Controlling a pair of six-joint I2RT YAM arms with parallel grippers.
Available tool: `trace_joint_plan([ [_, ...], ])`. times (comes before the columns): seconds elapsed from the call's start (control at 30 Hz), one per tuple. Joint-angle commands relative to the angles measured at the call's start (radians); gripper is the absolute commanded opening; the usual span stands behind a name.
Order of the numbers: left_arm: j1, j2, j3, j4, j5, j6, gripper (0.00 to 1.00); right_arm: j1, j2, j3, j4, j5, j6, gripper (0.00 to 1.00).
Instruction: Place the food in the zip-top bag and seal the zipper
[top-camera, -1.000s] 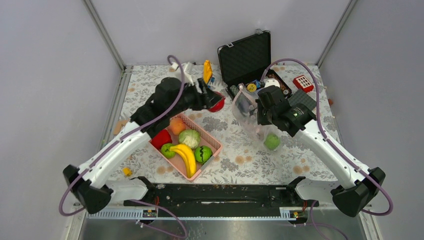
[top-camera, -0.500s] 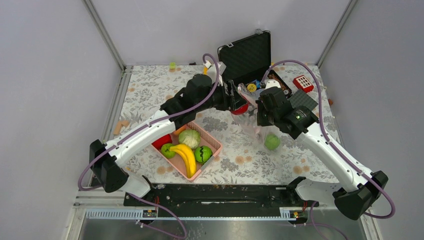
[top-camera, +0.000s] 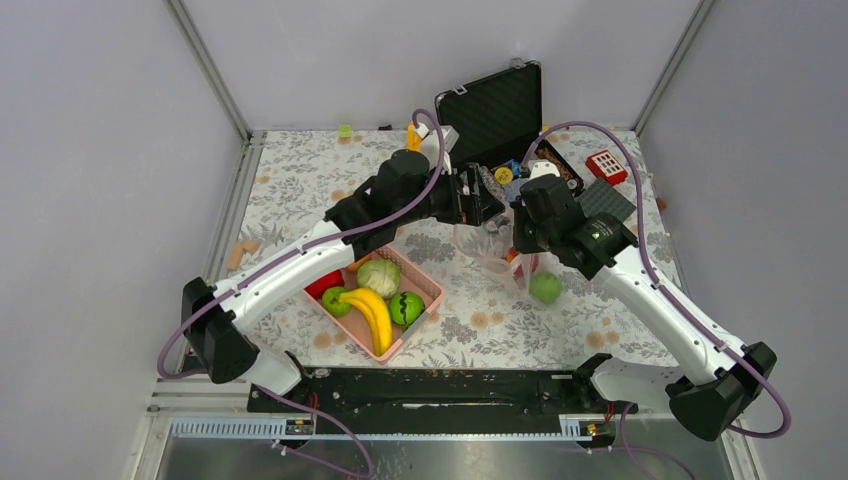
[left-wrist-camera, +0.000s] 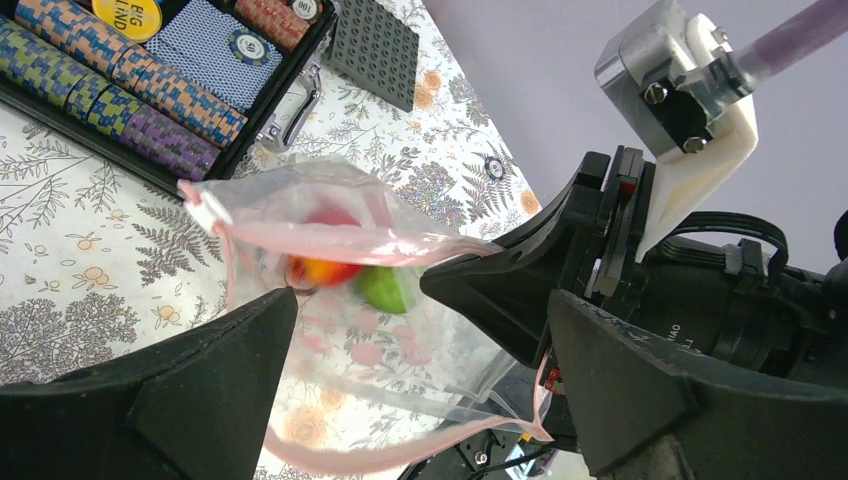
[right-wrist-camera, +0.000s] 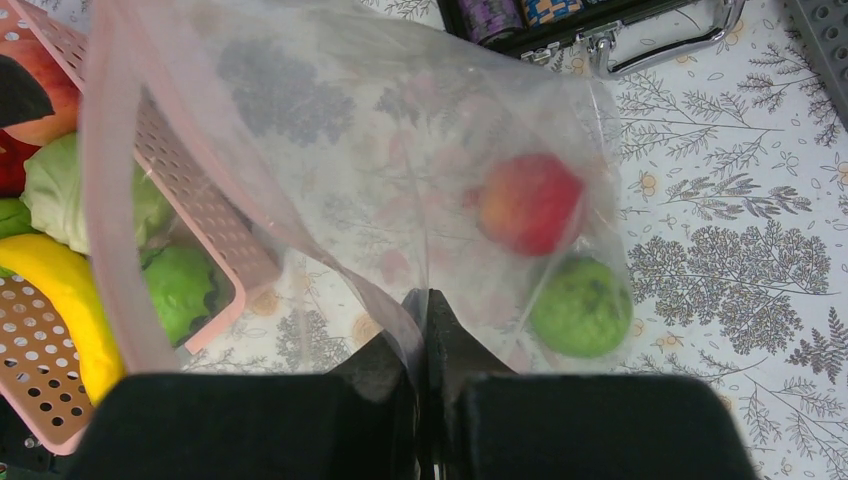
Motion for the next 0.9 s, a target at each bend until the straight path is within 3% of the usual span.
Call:
trace_joint_plan([
  [0.0, -0.005, 0.0, 0.054, 0.039, 0.012, 0.014, 0.99, -0.005, -0.024, -0.003, 0.023, -0.016, 0.006, 0.05],
  [0.3, -0.005, -0.11, 0.001, -0.033, -0.078, 0.057, 0.99, -0.006, -0.025, -0.005, 0.023, 0.002, 0.004, 0.05],
  [0.5, -0.001, -0.27, -0.129, -0.202, -0.406, 0.019, 0.99, -0.006, -0.035, -0.022, 0.034, 0.02, -0.002, 0.06],
  [0.63, 0.026, -0.358, -0.231, -0.311, -0.506, -0.057, 0.99, -0.006, -0.031, -0.022, 0.033, 0.017, -0.006, 0.07],
  [0.87, 0.094, -0.433, -0.377, -0.404, -0.45, -0.141, 0.99, -0.006, -0.022, -0.028, 0.035, 0.016, -0.006, 0.08],
])
